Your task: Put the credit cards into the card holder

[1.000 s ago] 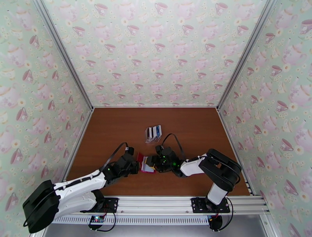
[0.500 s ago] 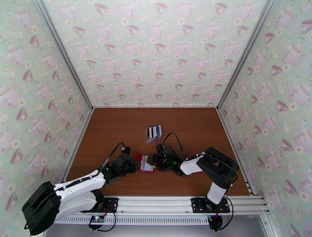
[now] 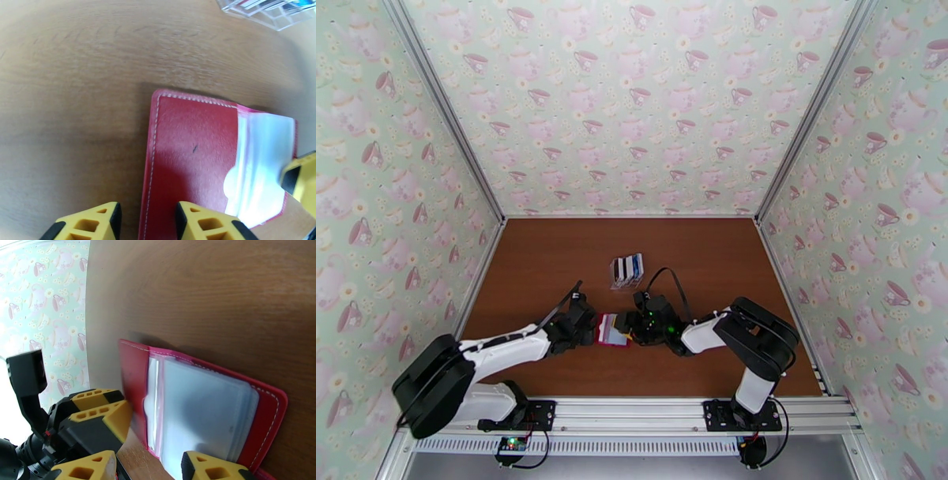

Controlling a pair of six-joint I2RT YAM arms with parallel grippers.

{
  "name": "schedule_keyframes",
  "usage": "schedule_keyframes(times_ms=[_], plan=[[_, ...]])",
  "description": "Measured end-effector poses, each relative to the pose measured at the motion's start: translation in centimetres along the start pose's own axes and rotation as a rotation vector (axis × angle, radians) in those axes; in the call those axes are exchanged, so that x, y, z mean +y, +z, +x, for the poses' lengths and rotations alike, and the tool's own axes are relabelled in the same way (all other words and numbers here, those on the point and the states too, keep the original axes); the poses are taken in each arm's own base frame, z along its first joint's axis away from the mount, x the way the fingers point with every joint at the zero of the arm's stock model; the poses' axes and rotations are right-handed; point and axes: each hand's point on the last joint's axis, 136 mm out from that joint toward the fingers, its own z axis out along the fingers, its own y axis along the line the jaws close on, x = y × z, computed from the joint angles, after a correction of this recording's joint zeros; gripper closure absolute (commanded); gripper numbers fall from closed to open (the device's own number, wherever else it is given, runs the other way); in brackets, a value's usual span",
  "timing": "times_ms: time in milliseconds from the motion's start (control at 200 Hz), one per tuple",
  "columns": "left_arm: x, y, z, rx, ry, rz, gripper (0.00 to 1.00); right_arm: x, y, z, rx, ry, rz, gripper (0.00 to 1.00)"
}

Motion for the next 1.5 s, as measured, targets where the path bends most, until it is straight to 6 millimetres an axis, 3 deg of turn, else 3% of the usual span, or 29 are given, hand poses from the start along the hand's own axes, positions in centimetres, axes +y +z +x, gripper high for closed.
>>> schedule_keyframes(times_ms=[265,616,1052,1497], plan=[[-0.7,0.9,-1.3,0.004,0.024,-0.038,0.76,-0.1,0.1,-1.4,-0.021,-0.016,-0.002,0.5],[-1.1,1.1,-1.7,-0.007,-0.003,-0.032,0.75,-0.5,0.0,-3.8,-0.042,-0.036,0.025,0.5],[-1.2,1.1,-1.7,-0.005,-0.03,-0.021,0.74,-1.8,-1.5,-3.5,-0.027,-0.051,0.137,0.5],[-1.4,0.9,-1.2,0.01,-0.042,0.009,0.73,-2.1,-1.5,-3.4,-0.017,-0.052,0.158,0.5]])
